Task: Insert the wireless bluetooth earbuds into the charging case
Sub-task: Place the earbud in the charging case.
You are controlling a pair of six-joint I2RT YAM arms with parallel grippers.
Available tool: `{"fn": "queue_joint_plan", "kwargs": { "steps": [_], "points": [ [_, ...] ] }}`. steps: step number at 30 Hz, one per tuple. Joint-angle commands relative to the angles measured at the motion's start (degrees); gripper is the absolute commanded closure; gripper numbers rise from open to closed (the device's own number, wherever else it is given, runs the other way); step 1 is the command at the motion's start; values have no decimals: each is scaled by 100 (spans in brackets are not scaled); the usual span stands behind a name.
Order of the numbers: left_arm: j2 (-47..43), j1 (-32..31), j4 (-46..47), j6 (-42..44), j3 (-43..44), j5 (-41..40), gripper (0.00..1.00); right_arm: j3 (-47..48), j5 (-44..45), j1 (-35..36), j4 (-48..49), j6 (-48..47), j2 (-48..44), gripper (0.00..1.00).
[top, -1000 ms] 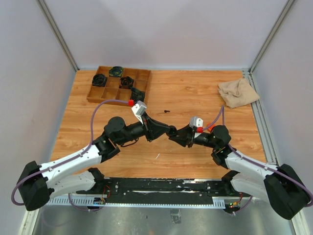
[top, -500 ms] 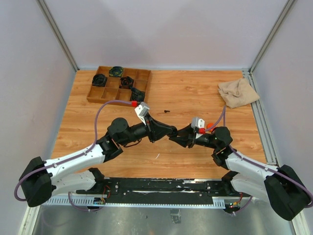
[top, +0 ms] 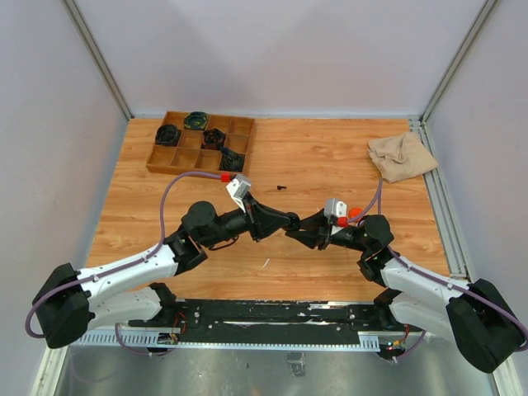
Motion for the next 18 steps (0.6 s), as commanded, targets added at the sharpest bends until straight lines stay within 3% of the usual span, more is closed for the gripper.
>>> {"fn": "queue_joint_plan", "kwargs": {
  "steps": [1, 18],
  "points": [
    [43, -75, 422, -118, -96, -62, 85, -71, -76, -39, 361, 67, -89, 95],
    [95, -129, 592, -167, -261, -294, 83, -113, -61, -42, 408, 84, -171, 96]
  ]
}}
